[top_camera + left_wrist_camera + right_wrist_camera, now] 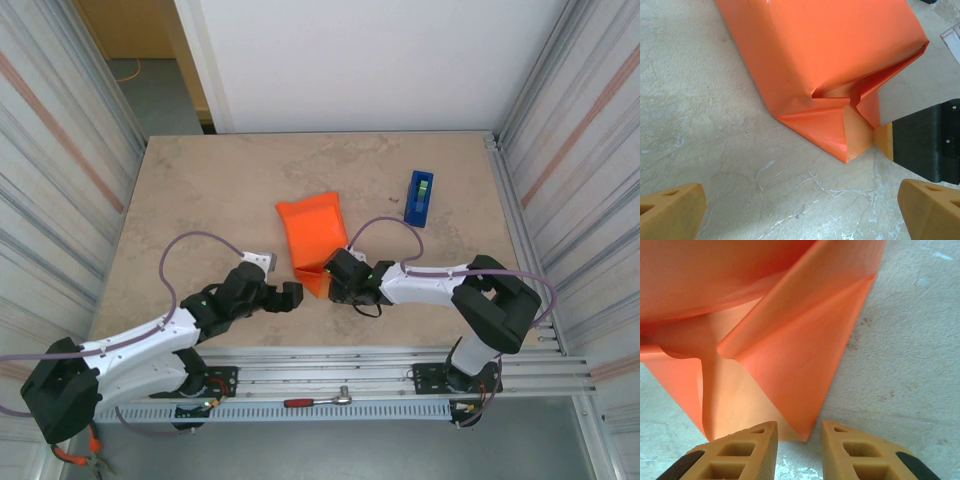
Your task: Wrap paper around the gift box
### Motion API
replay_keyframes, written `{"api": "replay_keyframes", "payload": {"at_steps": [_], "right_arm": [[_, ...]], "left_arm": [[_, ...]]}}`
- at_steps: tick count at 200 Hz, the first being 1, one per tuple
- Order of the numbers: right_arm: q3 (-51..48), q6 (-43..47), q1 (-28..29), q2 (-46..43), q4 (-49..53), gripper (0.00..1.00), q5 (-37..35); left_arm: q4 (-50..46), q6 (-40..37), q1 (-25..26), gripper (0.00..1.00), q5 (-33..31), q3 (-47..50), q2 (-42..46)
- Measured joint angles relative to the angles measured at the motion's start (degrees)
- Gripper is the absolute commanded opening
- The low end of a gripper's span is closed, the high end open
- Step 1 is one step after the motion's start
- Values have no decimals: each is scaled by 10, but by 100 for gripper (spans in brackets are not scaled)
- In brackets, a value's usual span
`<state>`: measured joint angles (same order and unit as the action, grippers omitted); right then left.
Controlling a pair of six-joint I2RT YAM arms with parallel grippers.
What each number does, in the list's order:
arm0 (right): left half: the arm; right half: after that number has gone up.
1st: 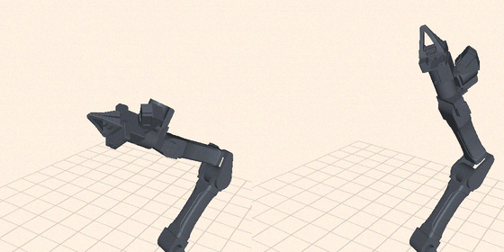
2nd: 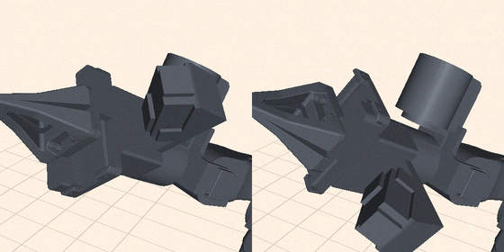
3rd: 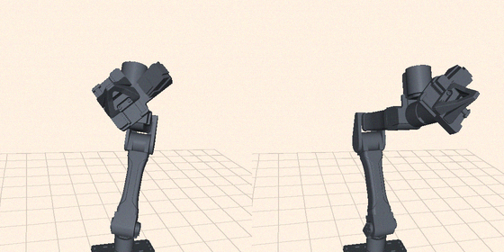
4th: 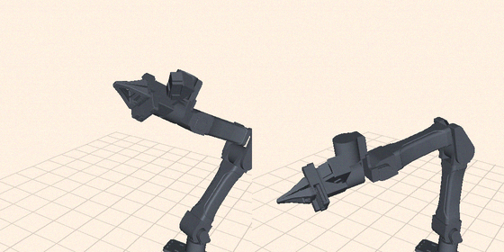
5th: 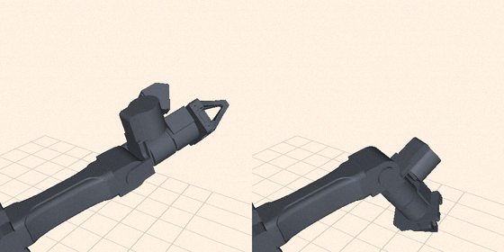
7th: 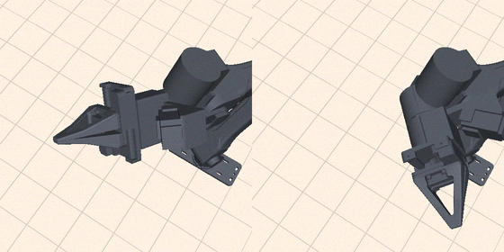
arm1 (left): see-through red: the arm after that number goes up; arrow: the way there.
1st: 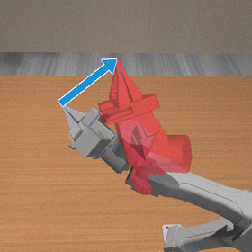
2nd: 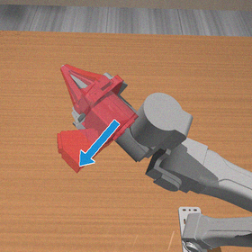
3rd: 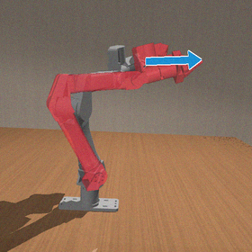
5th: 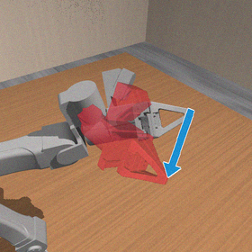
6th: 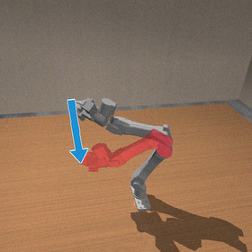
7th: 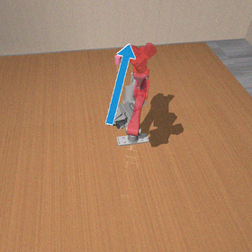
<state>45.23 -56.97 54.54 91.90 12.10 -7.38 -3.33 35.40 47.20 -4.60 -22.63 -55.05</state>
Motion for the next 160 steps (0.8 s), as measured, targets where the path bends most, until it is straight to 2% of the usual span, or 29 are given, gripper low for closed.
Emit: {"api": "replay_keyframes", "payload": {"at_steps": [67,118,135,154,160], "right_arm": [[11,0,0,11,0,26,-3],[18,0,0,19,2,17,-4],[18,0,0,21,3,12,-4],[18,-4,0,21,5,0,-5],[18,-7,0,21,5,0,-5]], "left_arm": [[0,0,0,99,0,0,0],[0,0,0,99,0,0,0],[0,0,0,99,0,0,1],[0,0,0,99,0,0,3],[0,0,0,99,0,1,3]]}}
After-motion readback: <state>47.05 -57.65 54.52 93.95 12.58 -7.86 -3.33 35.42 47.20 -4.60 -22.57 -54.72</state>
